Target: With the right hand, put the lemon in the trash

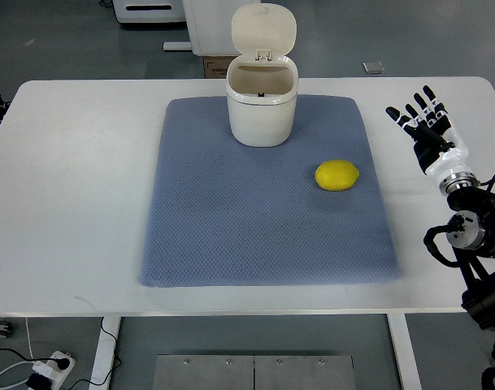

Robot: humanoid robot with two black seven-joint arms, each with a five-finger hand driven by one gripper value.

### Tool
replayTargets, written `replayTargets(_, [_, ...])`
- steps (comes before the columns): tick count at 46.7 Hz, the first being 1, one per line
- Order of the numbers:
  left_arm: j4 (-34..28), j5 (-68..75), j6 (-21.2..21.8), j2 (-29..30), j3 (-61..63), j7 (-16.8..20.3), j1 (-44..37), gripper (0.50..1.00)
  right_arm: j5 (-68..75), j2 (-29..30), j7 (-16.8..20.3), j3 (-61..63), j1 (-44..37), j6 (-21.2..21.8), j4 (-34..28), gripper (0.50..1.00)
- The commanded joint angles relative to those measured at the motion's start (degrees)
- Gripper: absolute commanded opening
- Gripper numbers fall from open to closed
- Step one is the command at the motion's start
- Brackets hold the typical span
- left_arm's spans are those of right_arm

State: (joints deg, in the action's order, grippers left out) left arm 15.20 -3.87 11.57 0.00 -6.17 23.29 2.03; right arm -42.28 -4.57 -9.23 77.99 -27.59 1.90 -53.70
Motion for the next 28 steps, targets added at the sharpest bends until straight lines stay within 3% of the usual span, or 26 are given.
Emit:
replayTargets(1, [0.0,0.01,0.03,0.0,-0.07,0.0,-0.01,1.0,0.0,0.0,0.0,-0.03,-0.01,0.03,0.0,1.0])
replayTargets(28, [0.0,0.01,-0.41,0.0,0.02,0.0,-0.71,1.0,0.09,-0.09,0.0,0.05,-0.01,0.03,0.0,1.0])
